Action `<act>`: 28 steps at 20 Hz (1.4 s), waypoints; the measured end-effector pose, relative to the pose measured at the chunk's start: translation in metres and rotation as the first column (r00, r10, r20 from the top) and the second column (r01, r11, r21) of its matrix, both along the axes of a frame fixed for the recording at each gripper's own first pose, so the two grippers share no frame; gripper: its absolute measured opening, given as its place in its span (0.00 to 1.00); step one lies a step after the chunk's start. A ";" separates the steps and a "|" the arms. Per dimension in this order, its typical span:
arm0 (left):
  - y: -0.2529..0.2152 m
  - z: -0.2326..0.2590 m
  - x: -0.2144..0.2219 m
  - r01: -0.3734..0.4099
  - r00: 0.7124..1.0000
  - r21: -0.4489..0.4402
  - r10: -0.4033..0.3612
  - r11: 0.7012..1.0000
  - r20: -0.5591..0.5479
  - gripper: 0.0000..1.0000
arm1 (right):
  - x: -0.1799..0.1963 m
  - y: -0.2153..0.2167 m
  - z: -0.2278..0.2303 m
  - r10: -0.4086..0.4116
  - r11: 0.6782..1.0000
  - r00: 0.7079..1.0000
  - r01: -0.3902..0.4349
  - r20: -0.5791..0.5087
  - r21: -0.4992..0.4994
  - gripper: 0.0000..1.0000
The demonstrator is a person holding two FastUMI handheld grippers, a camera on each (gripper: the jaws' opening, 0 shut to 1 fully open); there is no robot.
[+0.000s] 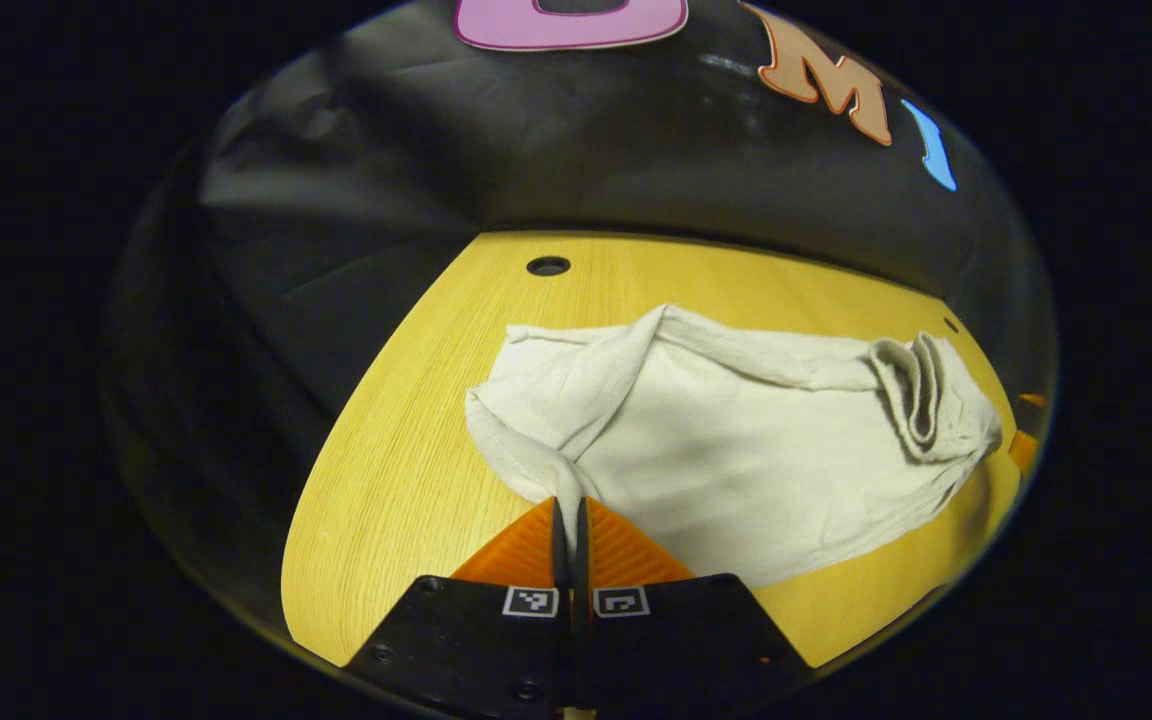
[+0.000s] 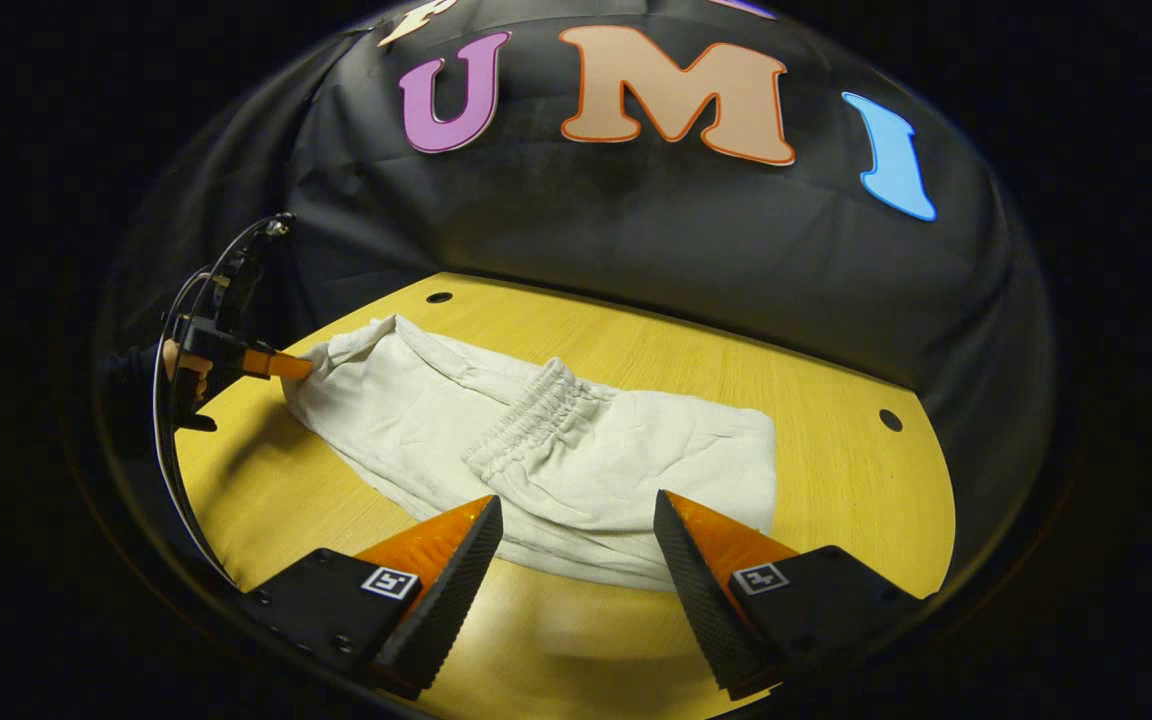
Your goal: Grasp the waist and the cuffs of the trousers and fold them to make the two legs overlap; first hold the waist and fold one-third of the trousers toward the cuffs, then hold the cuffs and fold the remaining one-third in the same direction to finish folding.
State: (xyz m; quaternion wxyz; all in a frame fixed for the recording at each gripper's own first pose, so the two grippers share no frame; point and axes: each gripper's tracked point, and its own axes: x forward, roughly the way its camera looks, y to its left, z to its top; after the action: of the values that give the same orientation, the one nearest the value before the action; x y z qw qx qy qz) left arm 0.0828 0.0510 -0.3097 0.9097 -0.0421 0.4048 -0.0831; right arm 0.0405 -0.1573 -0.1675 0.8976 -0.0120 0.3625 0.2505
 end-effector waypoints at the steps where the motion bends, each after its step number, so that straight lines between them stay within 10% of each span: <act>1: -0.003 0.014 0.006 -0.016 0.999 -0.017 0.016 1.000 0.037 0.00 | -0.001 -0.005 0.001 -0.008 1.000 1.000 0.008 -0.001 0.005 0.98; 10: -0.065 0.098 0.029 -0.015 0.984 -0.179 0.047 0.984 0.171 0.00 | -0.007 -0.041 0.009 -0.067 0.996 0.998 0.066 0.007 0.062 0.98; 28: -0.251 0.189 0.045 0.272 0.929 -0.230 -0.193 0.934 0.315 0.00 | -0.026 -0.138 0.007 -0.212 0.975 0.977 0.211 0.008 0.067 0.98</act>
State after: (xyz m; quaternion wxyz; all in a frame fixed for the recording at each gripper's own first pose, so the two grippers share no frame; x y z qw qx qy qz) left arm 0.1282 -0.1996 -0.1210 0.9280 -0.1042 0.2551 -0.2506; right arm 0.0145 -0.2956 -0.1606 0.9217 0.0543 0.3467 0.1650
